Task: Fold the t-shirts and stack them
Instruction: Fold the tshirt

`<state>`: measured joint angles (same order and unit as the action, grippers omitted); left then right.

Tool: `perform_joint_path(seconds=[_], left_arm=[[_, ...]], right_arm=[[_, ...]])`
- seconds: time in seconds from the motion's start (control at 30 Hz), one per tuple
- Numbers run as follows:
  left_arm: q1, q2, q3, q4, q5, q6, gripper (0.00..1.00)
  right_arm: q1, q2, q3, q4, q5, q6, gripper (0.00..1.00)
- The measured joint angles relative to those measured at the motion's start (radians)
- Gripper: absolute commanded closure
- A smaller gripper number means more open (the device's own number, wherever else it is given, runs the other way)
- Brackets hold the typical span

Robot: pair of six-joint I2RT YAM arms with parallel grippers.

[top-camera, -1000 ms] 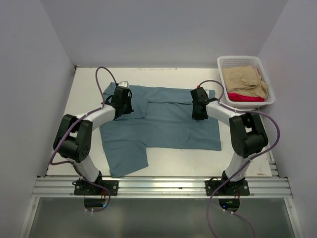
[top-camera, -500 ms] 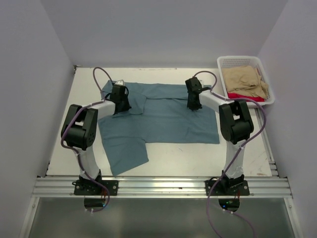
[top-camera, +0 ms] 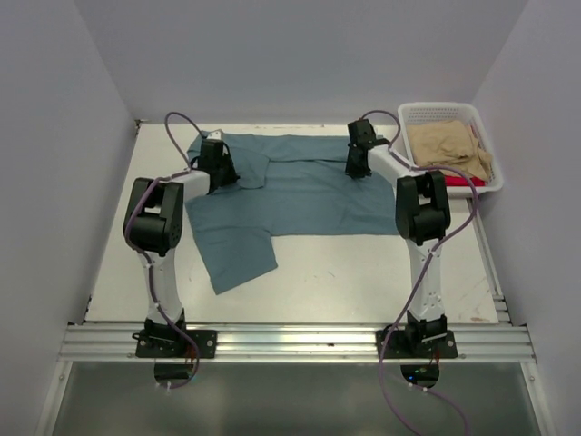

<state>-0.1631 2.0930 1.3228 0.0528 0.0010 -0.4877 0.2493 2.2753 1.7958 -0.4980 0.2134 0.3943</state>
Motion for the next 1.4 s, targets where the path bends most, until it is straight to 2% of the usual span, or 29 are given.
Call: perform_joint_path(seconds=[0.2,0.23,0.33,0.37,0.4,0.43,0.53,0.57,0.67,0.77,0.93,1.23,1.4], left_arm=[[0.006,-0.028,-0.004,0.010,0.033,0.018,1.00],[0.006,-0.052,-0.013,0.009,0.037,0.021,0.98],[0.006,-0.174,-0.039,-0.012,0.047,0.043,0.73],[0.005,-0.217,-0.043,-0.027,0.045,0.047,0.59],[0.002,-0.272,-0.043,-0.052,0.034,0.063,0.54],[-0.005,-0.327,-0.039,-0.092,0.013,0.071,0.52],[-0.049,-0.465,-0.008,-0.256,-0.048,0.083,0.49],[-0.072,-0.505,-0.011,-0.307,-0.061,0.082,0.48],[-0.139,-0.635,-0.128,-0.407,-0.058,0.071,0.48],[-0.178,-0.752,-0.312,-0.515,-0.021,0.025,0.49],[-0.212,-0.840,-0.503,-0.672,-0.010,-0.114,0.49],[-0.423,-1.123,-0.544,-0.860,-0.128,-0.512,0.48],[-0.457,-1.168,-0.657,-0.937,-0.170,-0.691,0.48]], right_arm=[[-0.021,0.016,0.063,-0.002,0.001,-0.035,1.00],[-0.023,0.002,0.053,0.008,0.002,-0.039,1.00],[-0.024,-0.094,-0.035,0.048,0.003,-0.045,1.00],[-0.024,-0.142,-0.071,0.053,0.003,-0.045,1.00],[-0.024,-0.197,-0.108,0.058,0.004,-0.044,0.94],[-0.024,-0.254,-0.138,0.053,0.004,-0.043,0.70],[-0.021,-0.435,-0.225,0.045,0.003,-0.035,0.40],[-0.020,-0.497,-0.260,0.043,0.003,-0.032,0.36],[-0.016,-0.647,-0.365,0.025,0.004,-0.028,0.33],[-0.014,-0.762,-0.501,0.003,0.005,-0.021,0.32],[-0.014,-0.819,-0.629,-0.057,0.004,-0.016,0.30],[-0.014,-0.874,-0.716,-0.076,0.000,-0.012,0.27],[-0.014,-0.888,-0.750,-0.068,-0.024,-0.008,0.26]])
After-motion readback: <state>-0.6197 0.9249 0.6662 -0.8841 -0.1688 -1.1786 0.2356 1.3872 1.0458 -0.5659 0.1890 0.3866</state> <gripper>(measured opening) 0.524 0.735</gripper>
